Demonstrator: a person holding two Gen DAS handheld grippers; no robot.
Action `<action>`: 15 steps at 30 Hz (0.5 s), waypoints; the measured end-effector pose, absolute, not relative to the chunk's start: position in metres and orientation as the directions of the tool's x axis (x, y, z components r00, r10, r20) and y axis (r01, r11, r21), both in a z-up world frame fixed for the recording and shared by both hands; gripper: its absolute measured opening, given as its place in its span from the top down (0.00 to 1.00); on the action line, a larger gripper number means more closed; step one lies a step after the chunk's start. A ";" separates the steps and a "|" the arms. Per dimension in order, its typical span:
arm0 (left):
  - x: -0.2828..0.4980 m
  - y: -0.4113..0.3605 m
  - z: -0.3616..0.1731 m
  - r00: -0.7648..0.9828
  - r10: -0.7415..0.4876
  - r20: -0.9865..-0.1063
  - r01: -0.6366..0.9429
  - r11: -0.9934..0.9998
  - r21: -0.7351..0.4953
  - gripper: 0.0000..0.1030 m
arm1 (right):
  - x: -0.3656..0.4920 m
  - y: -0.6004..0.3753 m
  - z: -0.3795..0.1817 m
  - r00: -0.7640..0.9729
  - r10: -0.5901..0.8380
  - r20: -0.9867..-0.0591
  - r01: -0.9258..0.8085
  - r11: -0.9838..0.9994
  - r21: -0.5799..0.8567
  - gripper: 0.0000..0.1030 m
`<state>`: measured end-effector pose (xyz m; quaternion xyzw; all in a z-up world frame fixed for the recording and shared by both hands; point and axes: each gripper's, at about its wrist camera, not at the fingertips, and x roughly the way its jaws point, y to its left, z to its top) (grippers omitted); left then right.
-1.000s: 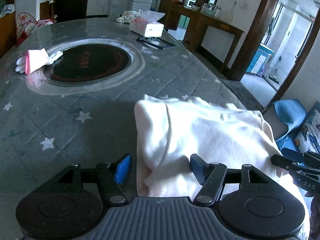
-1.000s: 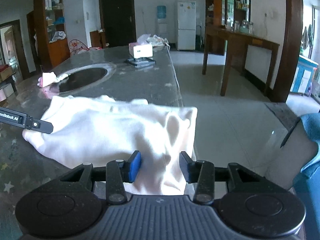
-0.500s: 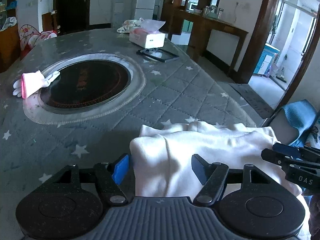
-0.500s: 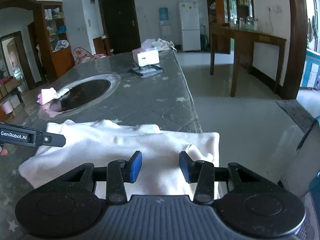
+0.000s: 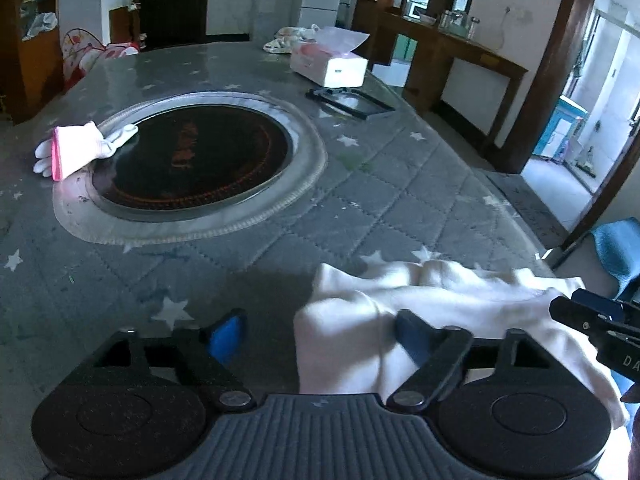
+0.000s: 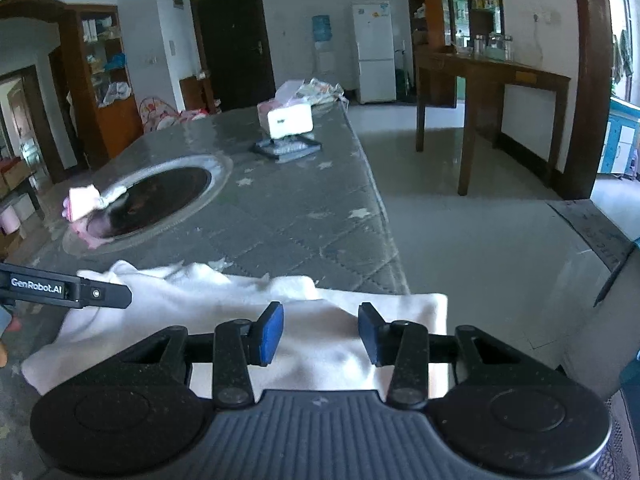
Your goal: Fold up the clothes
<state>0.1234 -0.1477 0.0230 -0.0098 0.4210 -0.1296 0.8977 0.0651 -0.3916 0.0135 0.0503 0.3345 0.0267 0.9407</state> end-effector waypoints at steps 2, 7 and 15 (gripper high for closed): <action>0.125 -0.148 0.020 0.607 -0.237 -0.758 0.228 0.966 -0.119 0.12 | 0.070 -0.390 0.008 0.767 0.078 -0.637 -0.010 0.994 0.109 0.59; 0.120 -0.146 0.020 0.617 -0.236 -0.751 0.233 0.966 -0.112 0.08 | 0.067 -0.388 0.011 0.772 0.078 -0.631 -0.013 0.994 0.107 0.57; 0.098 -0.144 0.026 0.632 -0.234 -0.739 0.247 0.964 -0.094 0.03 | 0.037 -0.379 0.021 0.778 0.109 -0.618 -0.048 0.992 0.115 0.44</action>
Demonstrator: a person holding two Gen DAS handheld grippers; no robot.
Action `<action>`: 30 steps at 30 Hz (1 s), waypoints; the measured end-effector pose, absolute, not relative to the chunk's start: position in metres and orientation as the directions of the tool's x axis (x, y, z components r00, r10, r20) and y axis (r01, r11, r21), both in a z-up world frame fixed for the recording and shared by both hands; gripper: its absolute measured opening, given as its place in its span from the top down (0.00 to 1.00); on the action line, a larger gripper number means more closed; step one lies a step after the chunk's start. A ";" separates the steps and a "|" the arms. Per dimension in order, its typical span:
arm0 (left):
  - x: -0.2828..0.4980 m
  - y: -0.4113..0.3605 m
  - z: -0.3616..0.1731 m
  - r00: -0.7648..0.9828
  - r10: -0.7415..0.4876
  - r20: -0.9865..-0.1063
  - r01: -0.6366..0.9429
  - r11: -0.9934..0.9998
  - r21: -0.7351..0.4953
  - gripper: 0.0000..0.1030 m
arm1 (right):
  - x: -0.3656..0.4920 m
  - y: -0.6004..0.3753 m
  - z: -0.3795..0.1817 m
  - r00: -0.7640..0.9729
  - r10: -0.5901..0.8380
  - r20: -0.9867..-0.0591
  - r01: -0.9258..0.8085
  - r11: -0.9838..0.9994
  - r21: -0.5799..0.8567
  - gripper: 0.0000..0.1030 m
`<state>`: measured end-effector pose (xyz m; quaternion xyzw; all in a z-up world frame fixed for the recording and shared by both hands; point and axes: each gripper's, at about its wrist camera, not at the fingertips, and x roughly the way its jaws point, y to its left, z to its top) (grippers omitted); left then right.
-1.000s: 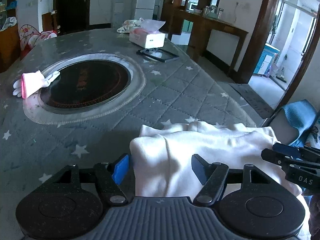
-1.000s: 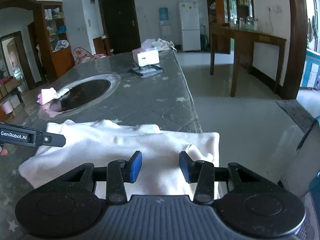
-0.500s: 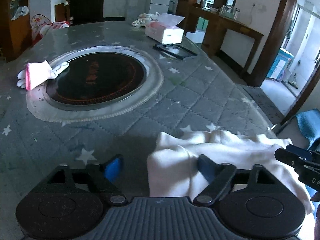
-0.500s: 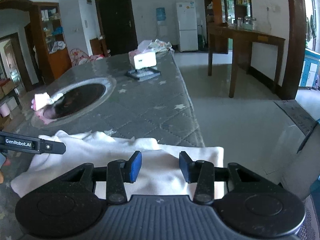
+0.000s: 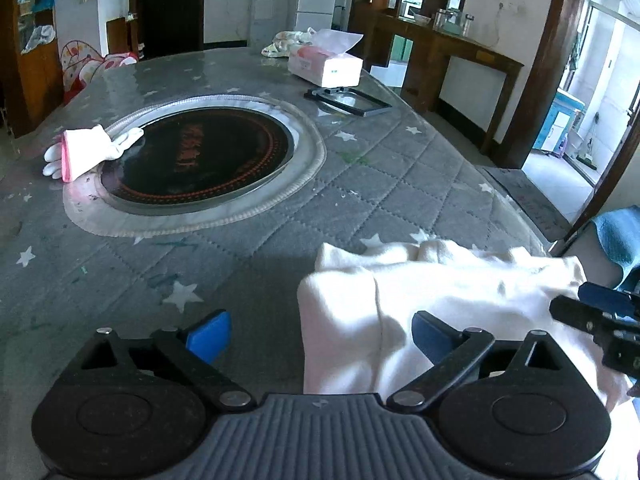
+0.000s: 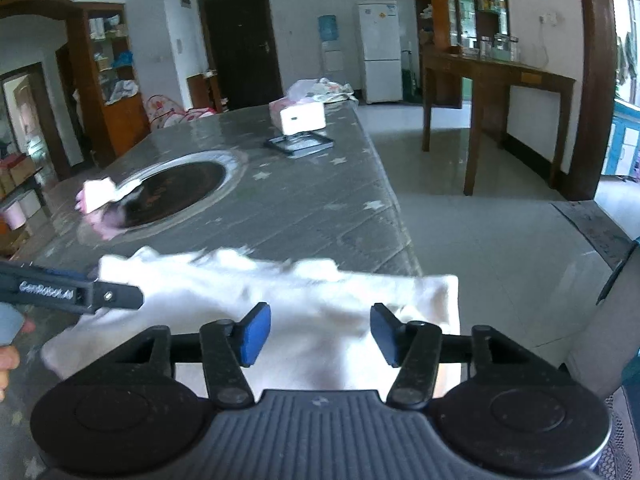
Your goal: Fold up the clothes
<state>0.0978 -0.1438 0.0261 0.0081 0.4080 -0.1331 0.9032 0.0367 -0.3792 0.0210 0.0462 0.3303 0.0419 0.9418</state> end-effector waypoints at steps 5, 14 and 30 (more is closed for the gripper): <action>0.079 -0.143 0.026 0.633 -0.231 -0.739 0.264 0.962 -0.074 0.02 | 0.011 -0.362 0.022 0.774 0.135 -0.619 -0.106 0.991 0.083 0.41; 0.053 -0.136 0.025 0.638 -0.224 -0.737 0.254 0.964 -0.073 0.00 | -0.012 -0.348 0.018 0.769 0.129 -0.626 -0.113 0.991 0.066 0.33; 0.012 -0.131 0.032 0.661 -0.237 -0.712 0.282 0.958 -0.057 0.00 | -0.044 -0.337 0.019 0.781 0.120 -0.612 -0.098 0.993 0.069 0.18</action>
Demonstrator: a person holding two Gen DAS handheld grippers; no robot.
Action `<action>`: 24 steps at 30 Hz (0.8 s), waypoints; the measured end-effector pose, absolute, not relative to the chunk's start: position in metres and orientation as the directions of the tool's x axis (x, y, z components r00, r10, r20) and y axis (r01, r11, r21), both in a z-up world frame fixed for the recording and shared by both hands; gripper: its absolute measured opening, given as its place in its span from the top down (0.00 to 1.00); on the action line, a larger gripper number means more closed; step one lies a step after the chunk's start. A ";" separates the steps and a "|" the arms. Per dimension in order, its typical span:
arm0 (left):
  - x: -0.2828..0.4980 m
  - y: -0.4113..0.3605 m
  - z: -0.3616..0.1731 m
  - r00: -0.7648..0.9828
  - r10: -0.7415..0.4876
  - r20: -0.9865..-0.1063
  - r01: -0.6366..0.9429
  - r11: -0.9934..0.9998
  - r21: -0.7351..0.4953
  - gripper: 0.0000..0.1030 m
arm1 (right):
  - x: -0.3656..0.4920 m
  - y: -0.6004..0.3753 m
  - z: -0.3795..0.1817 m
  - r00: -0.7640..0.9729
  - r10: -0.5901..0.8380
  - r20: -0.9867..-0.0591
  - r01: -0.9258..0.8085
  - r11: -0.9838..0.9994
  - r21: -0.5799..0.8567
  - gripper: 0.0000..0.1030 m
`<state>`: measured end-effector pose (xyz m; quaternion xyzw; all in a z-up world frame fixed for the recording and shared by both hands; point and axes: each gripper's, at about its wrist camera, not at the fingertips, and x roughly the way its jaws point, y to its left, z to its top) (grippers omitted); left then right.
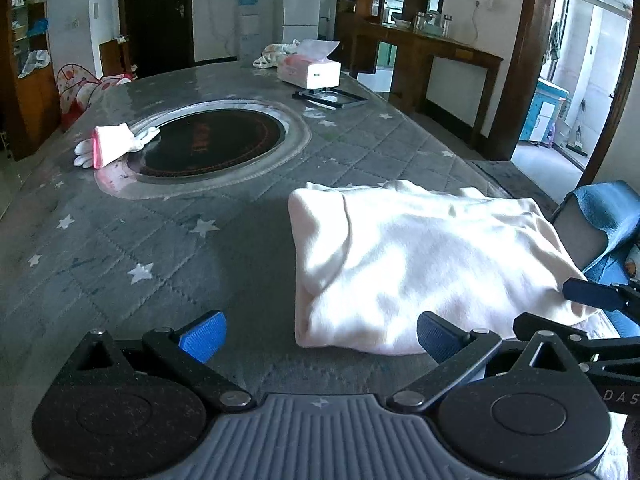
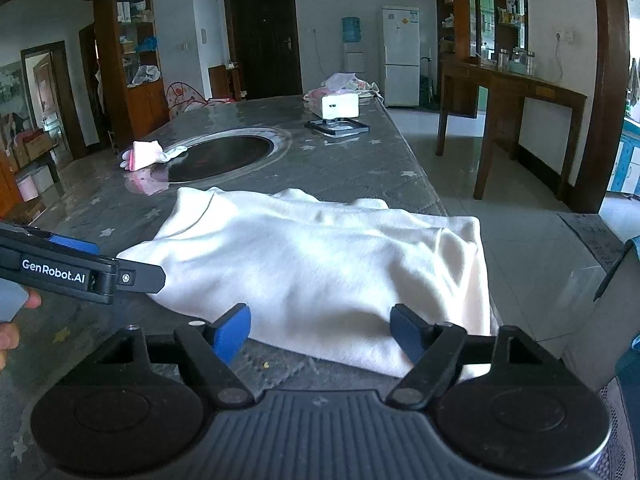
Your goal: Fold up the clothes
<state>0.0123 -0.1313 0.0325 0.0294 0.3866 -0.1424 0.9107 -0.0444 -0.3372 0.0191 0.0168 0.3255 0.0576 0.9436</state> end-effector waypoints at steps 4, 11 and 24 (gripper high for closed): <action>0.005 -0.129 0.032 0.659 -0.237 -0.714 0.283 0.957 -0.057 0.00 | -0.050 -0.334 0.017 0.781 0.122 -0.612 -0.098 0.993 0.073 0.17; -0.009 -0.127 0.035 0.671 -0.236 -0.703 0.286 0.957 -0.048 0.00 | -0.059 -0.327 0.017 0.781 0.127 -0.611 -0.097 0.992 0.083 0.12; -0.025 -0.122 0.037 0.676 -0.249 -0.694 0.291 0.955 -0.059 0.00 | -0.073 -0.318 0.019 0.790 0.132 -0.599 -0.101 0.991 0.086 0.08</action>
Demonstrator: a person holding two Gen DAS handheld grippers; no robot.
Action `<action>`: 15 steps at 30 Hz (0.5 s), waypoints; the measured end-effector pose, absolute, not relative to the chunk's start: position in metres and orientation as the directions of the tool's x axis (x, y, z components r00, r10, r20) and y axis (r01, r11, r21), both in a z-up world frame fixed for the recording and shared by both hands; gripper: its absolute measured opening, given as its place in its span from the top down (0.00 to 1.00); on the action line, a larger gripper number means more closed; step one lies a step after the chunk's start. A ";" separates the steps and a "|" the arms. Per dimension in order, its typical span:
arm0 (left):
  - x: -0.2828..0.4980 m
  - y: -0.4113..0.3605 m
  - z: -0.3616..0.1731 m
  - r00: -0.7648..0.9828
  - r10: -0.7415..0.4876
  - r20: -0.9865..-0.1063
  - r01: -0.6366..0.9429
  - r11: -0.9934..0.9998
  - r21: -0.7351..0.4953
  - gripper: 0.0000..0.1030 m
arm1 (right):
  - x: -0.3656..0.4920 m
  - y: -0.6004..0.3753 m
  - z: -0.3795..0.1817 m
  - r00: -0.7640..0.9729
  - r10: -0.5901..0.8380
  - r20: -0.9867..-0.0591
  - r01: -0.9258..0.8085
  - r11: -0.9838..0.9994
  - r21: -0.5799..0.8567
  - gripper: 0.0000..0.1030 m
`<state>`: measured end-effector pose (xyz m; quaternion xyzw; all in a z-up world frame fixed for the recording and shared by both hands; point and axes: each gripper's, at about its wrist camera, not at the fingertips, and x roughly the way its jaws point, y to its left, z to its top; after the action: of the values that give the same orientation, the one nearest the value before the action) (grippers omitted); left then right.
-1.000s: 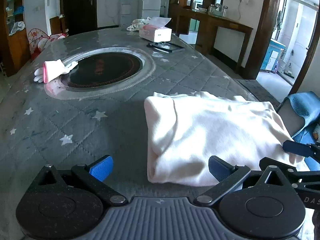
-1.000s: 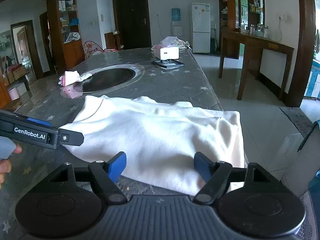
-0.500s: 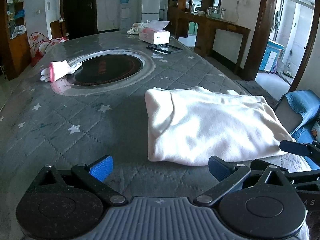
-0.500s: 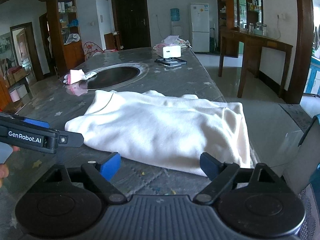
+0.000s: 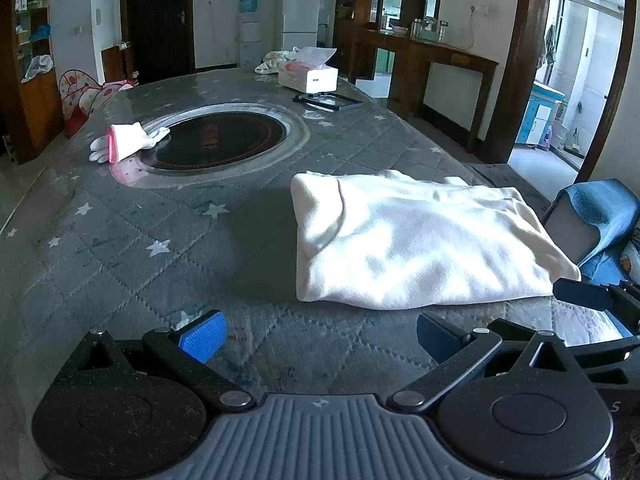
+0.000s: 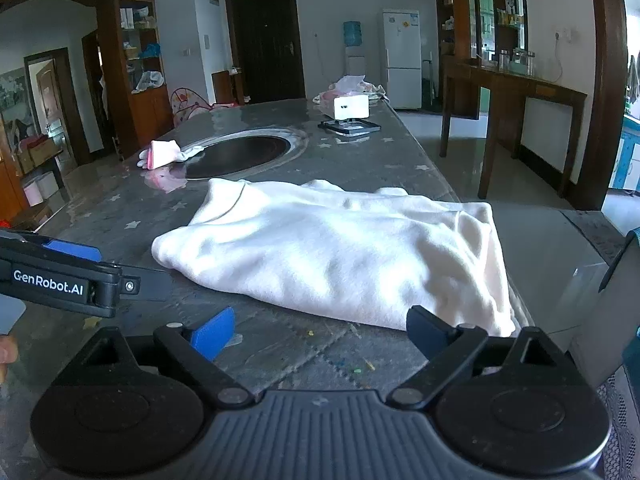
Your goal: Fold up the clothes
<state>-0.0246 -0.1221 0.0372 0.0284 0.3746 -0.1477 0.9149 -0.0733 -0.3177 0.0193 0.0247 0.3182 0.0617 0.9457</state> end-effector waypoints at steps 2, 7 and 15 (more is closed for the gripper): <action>-0.027 -0.122 0.038 0.679 -0.248 -0.691 0.291 0.955 -0.056 0.00 | -0.076 -0.317 0.020 0.791 0.133 -0.597 -0.103 0.991 0.084 0.08; -0.032 -0.121 0.040 0.686 -0.246 -0.684 0.292 0.955 -0.051 0.00 | -0.082 -0.315 0.022 0.796 0.135 -0.591 -0.108 0.991 0.081 0.06; -0.040 -0.118 0.043 0.696 -0.250 -0.673 0.297 0.954 -0.047 0.00 | -0.089 -0.310 0.026 0.803 0.138 -0.580 -0.119 0.990 0.071 0.04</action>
<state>-0.0403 -0.1177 0.0432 0.0327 0.3604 -0.1486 0.9203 -0.0887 -0.3100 0.0262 0.0156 0.3065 0.0675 0.9493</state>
